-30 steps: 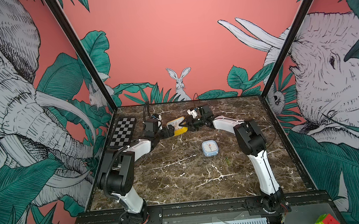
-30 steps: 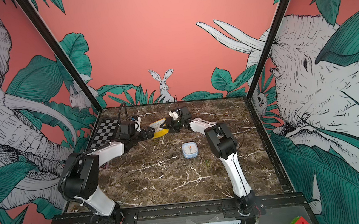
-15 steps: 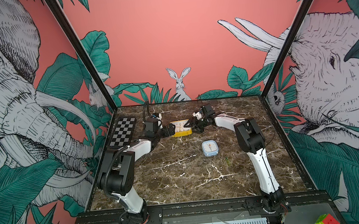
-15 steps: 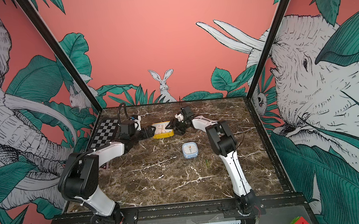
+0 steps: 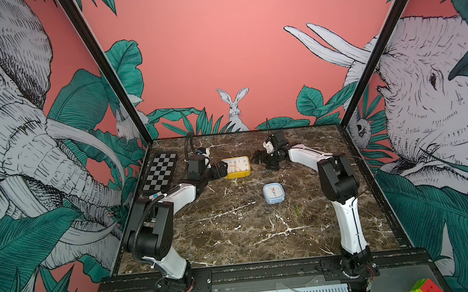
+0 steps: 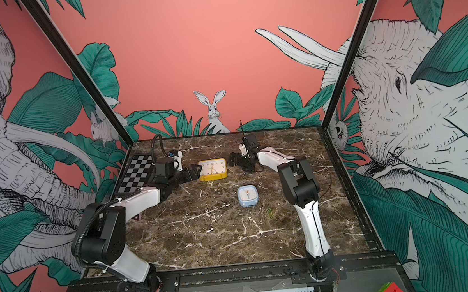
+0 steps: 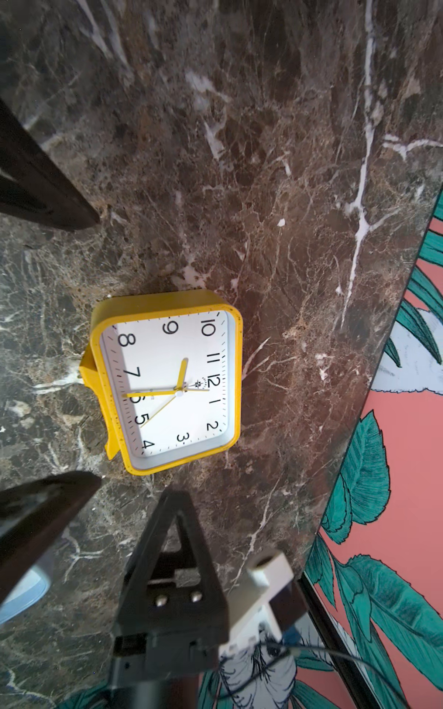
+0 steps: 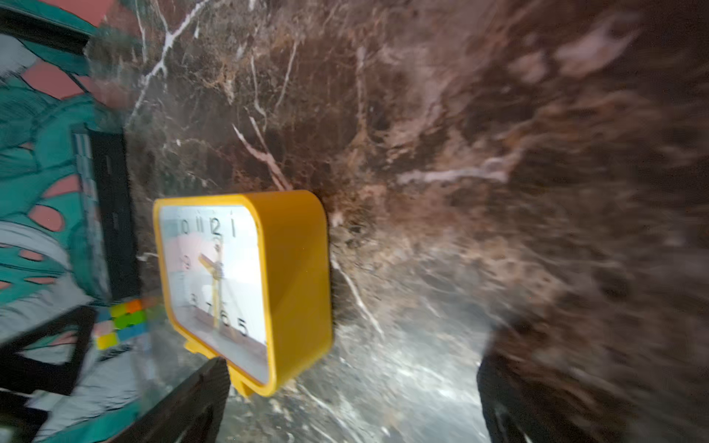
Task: Insert the battery into the alarm
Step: Adjust the alarm at the center of the board.
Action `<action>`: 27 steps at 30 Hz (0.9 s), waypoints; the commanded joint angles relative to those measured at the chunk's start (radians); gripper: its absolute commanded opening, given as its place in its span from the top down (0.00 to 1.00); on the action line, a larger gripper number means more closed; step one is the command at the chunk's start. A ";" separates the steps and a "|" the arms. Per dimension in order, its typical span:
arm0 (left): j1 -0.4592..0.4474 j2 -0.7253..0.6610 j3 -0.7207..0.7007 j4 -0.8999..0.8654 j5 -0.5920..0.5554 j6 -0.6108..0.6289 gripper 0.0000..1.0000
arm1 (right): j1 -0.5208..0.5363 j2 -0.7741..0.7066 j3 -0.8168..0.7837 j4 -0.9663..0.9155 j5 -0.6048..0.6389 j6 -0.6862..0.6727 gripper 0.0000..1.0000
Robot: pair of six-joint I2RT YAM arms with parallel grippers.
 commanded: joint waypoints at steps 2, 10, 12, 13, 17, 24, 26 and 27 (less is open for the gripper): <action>-0.038 -0.048 0.008 -0.038 -0.039 0.053 0.01 | 0.031 -0.272 -0.213 0.179 0.327 -0.427 0.02; -0.089 -0.043 0.010 -0.038 -0.076 0.078 0.01 | 0.079 -0.491 -0.484 0.308 0.683 -0.822 0.02; -0.094 -0.041 0.001 -0.024 -0.082 0.064 0.01 | 0.079 -0.516 -0.498 0.224 0.624 -0.864 0.01; -0.095 -0.040 -0.005 -0.014 -0.081 0.058 0.01 | 0.083 -0.518 -0.503 0.192 0.589 -0.870 0.02; -0.101 -0.044 -0.029 0.015 -0.084 0.032 0.01 | 0.098 -0.670 -0.603 0.102 0.258 -1.055 0.05; -0.116 -0.028 -0.015 0.024 -0.072 0.015 0.01 | 0.217 -0.763 -0.729 -0.054 0.222 -1.361 0.07; -0.124 -0.025 -0.008 0.023 -0.074 0.022 0.01 | 0.240 -0.742 -0.728 -0.078 0.225 -1.383 0.08; -0.127 -0.025 -0.004 0.021 -0.073 0.023 0.01 | 0.249 -0.733 -0.733 -0.066 0.238 -1.382 0.08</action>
